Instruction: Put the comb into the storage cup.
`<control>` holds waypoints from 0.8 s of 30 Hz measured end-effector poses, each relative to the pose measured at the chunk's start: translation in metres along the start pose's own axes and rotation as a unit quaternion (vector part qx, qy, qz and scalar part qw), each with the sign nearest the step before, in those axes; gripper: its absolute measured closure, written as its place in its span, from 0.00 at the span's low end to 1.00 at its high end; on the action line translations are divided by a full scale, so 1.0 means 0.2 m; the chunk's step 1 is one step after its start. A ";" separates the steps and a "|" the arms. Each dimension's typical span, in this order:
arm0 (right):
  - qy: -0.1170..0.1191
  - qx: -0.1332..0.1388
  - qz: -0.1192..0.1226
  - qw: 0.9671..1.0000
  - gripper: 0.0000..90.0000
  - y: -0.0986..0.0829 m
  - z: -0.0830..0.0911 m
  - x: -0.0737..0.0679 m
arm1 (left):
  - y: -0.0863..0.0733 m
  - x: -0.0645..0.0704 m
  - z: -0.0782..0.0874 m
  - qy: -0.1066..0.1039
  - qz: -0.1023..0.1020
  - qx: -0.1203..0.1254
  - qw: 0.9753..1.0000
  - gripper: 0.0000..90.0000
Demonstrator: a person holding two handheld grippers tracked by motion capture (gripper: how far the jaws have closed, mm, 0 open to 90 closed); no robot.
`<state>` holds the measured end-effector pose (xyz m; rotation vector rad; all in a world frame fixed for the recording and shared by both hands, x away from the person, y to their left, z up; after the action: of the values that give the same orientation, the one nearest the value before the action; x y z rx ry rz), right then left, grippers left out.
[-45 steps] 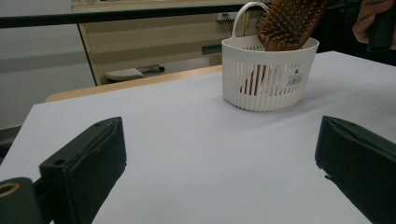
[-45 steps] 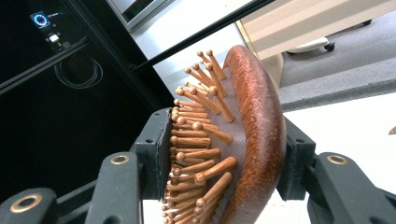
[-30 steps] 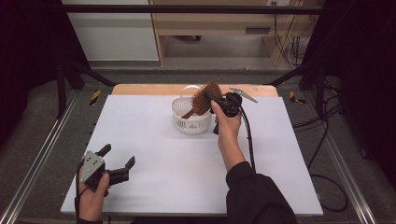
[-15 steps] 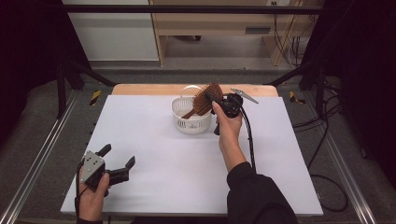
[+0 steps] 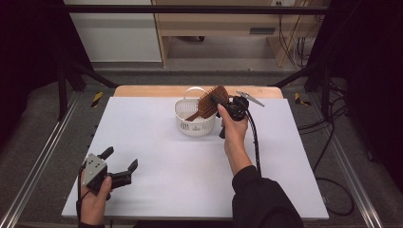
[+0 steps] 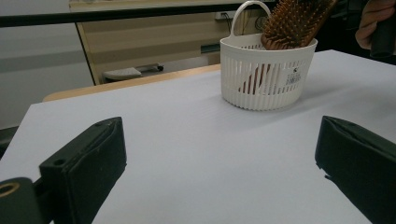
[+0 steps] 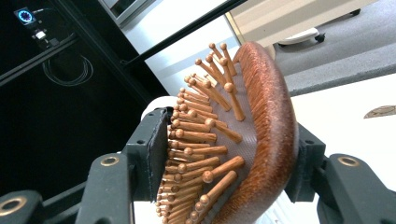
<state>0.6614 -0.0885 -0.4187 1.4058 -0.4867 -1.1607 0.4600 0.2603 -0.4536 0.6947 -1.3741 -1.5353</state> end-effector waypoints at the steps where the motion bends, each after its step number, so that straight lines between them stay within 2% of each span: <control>1: 0.000 0.000 -0.002 1.000 0.47 0.00 0.00 0.00 | 0.00 0.00 0.00 0.000 0.000 0.000 1.000 0.02; 24: -0.005 -0.008 -0.007 1.000 0.44 -0.03 0.01 0.03 | 0.00 0.00 0.00 -0.001 -0.001 -0.003 1.000 0.02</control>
<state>0.6613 -0.0931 -0.4256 1.3921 -0.4747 -1.1802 0.4598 0.2593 -0.4542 0.6912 -1.3714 -1.5411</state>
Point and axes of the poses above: each handheld gripper's, and its own axes: z roughly backward along the jaws, y roughly out of its top, x roughly to its right, the point moved 6 cm from there along -z, roughly forward along the jaws, and after that the axes turned 12 degrees about z, right-handed, at the moved point
